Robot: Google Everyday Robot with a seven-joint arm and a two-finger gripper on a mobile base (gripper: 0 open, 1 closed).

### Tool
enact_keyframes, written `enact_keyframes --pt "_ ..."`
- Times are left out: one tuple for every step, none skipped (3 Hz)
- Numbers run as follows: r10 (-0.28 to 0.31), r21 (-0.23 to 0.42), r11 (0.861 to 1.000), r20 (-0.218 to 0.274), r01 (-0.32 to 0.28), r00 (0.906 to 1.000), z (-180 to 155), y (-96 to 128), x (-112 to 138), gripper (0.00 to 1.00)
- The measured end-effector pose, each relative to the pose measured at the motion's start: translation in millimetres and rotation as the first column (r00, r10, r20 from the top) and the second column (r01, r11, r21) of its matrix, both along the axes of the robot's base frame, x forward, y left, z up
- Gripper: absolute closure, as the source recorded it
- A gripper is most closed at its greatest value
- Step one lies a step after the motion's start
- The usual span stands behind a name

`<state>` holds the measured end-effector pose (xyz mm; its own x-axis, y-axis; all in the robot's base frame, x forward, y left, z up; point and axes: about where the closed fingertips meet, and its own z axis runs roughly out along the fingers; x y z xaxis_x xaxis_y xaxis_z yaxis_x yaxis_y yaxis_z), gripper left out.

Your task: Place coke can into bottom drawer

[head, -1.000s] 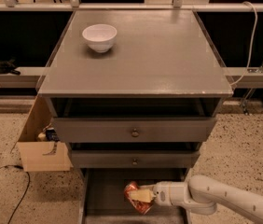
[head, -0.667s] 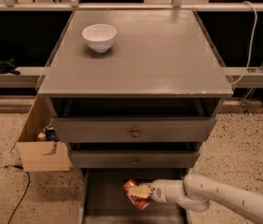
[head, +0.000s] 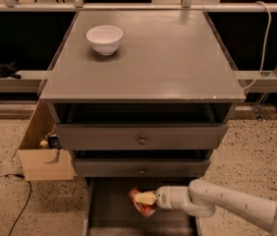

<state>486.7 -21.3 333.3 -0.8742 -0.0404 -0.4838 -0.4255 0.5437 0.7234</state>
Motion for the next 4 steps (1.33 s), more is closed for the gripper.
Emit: enact_keyframes --pt "-0.027 -0.024 0.999 -0.042 0.026 0.9988 -38.2 1.8 27.5 1.00" --pt "-0.070 -0.040 0.997 -0.088 0.066 0.9937 -83.1 -3.1 37.6 1.00" --pt "-0.070 -0.041 0.997 -0.088 0.066 0.9937 -83.2 -2.9 37.6 1.00" --pt "-0.038 -0.104 0.994 -0.108 0.027 0.9934 -107.0 26.5 45.9 1.00"
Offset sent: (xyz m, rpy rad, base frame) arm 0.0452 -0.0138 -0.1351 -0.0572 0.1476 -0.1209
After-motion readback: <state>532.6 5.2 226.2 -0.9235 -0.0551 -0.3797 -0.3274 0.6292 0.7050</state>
